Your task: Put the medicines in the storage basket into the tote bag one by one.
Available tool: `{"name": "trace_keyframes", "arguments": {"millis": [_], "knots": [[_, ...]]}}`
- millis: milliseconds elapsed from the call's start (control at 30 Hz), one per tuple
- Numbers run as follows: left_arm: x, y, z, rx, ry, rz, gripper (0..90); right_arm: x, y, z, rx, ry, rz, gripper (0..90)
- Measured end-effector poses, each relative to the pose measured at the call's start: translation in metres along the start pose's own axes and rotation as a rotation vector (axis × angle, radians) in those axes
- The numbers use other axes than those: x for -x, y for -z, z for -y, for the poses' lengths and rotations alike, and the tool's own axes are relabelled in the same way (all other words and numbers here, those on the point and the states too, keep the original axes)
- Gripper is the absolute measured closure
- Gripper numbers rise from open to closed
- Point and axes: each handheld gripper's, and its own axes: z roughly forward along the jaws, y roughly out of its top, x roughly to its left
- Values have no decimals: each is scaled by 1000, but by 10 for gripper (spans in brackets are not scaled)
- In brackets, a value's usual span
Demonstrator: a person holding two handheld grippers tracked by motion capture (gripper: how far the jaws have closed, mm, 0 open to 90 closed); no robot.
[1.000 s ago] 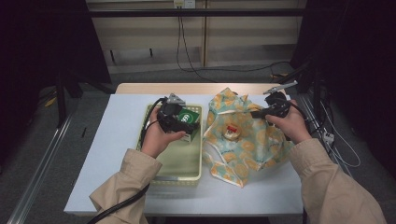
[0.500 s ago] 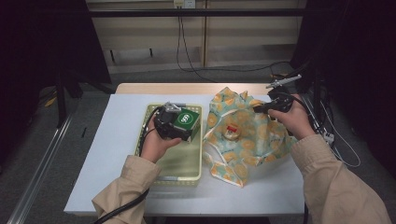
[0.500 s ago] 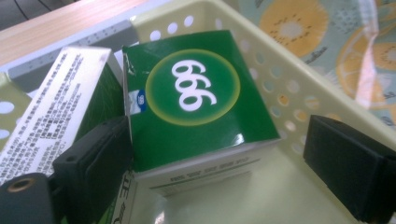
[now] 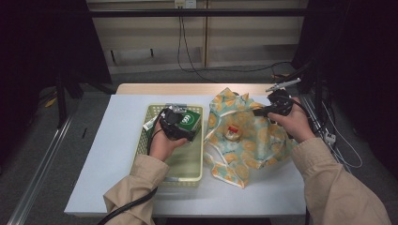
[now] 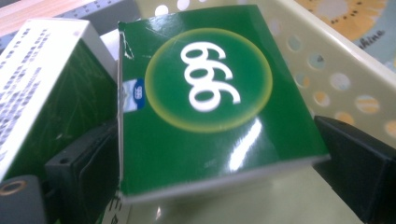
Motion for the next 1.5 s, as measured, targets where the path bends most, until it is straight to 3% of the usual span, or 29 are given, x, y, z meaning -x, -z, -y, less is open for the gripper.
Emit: {"name": "trace_keyframes", "arguments": {"millis": [200, 233, 600, 767, 833, 1000, 1267, 1333, 1500], "knots": [[5, -6, -3, -3, 7, -33, 50, 1, -1, 2, 3, 0, -4, 896], [5, -8, -4, -9, -9, -50, 49, 1, 0, 2, 2, -1, -4, 896], [5, -4, -3, -3, 2, -57, 143, 2, 0, 6, 2, -8, -6, 897], [3, 4, 1, -12, 7, -28, 166, 3, -1, 7, 5, -12, -3, 896], [1, 9, 3, -8, 18, 9, 167, 3, -2, 8, 0, -14, -3, 896], [-4, 29, 2, 0, 10, 25, 168, 2, -3, 7, 0, -15, -4, 897], [-4, 76, -6, 79, 10, 97, 168, 3, -4, 7, 0, -26, -2, 897], [-3, 80, -8, 90, 10, 107, 168, 3, -4, 7, -1, -22, 0, 897], [12, 95, -20, 126, -38, 153, 168, 5, -2, 6, 4, -30, 5, 897]]}}
